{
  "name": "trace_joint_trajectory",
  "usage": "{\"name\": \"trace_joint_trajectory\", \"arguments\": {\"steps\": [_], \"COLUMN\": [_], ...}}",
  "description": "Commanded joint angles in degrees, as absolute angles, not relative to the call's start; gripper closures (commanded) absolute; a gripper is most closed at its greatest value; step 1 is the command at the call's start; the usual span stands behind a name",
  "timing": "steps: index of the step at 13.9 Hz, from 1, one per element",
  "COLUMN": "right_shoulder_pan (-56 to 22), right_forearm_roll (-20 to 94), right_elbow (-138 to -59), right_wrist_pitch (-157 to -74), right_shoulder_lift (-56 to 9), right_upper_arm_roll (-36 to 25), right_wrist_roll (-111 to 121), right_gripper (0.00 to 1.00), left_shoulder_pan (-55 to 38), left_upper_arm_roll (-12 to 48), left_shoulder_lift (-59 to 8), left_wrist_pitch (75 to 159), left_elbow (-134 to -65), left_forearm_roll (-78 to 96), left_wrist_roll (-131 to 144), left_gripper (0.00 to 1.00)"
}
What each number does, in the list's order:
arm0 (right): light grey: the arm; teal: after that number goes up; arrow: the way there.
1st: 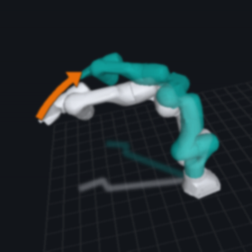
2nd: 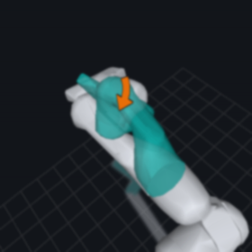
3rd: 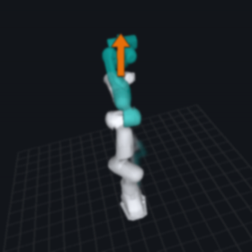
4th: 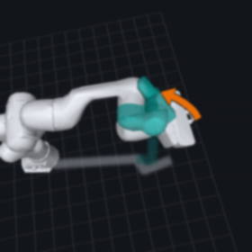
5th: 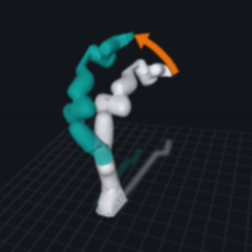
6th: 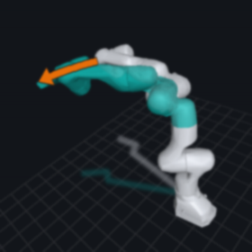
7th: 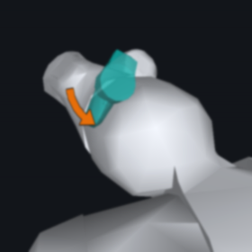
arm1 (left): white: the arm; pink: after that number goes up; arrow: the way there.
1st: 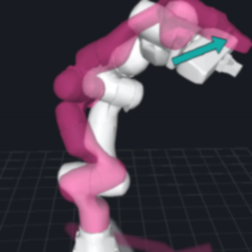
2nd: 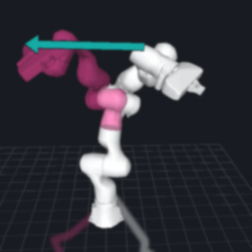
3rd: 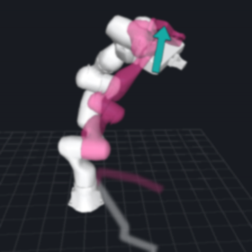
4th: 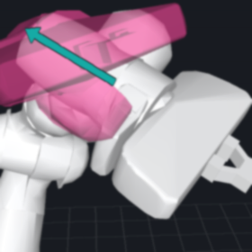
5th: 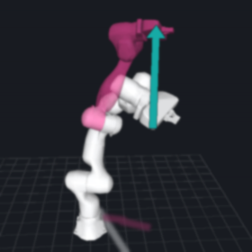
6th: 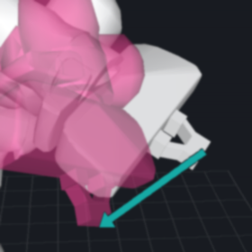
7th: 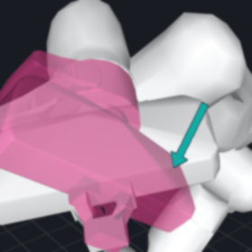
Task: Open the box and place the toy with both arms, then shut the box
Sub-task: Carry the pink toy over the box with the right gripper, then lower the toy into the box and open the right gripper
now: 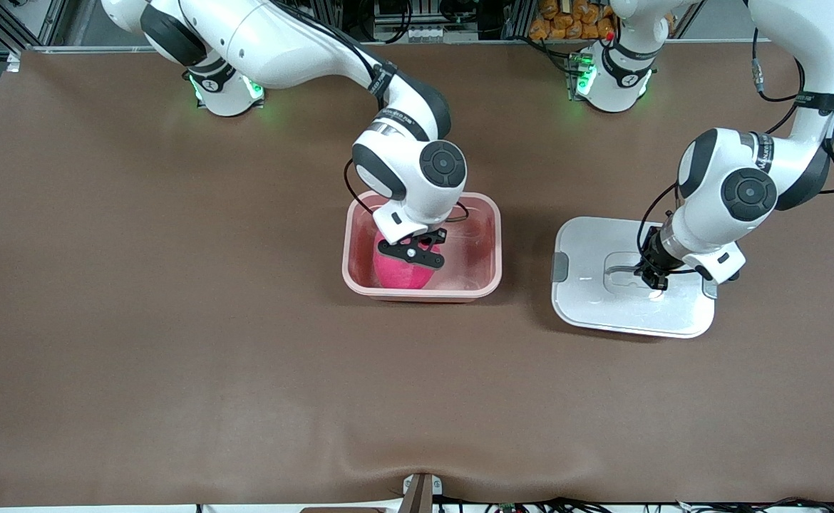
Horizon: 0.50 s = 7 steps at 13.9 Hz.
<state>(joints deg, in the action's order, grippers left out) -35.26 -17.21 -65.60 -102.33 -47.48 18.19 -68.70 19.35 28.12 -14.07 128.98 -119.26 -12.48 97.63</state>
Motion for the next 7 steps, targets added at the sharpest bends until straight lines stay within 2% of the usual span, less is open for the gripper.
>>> {"name": "trace_joint_trajectory", "arguments": {"steps": [1,4,7], "right_shoulder_pan": [-36.2,-36.7,-36.8], "right_forearm_roll": [-18.7,-18.9,-18.9], "right_elbow": [-64.1,-64.1,-64.2], "right_wrist_pitch": [-104.8,-107.5,-108.7], "right_shoulder_lift": [-49.0,-49.8,-50.2], "right_upper_arm_roll": [18.0,18.0,18.0], "right_wrist_roll": [-72.6,-72.9,-73.9], "right_gripper": [0.99,0.82,0.55], "left_shoulder_pan": [20.0,20.0,20.0], "left_upper_arm_roll": [28.4,28.4,28.4], "left_shoulder_lift": [-12.1,-12.0,-11.9], "left_wrist_pitch": [128.9,128.9,128.9], "left_elbow": [-120.4,-120.4,-120.4], "left_forearm_roll": [-11.1,-11.1,-11.0], "left_wrist_roll": [95.7,95.7,95.7], "left_gripper": [1.00,1.00,1.00]}}
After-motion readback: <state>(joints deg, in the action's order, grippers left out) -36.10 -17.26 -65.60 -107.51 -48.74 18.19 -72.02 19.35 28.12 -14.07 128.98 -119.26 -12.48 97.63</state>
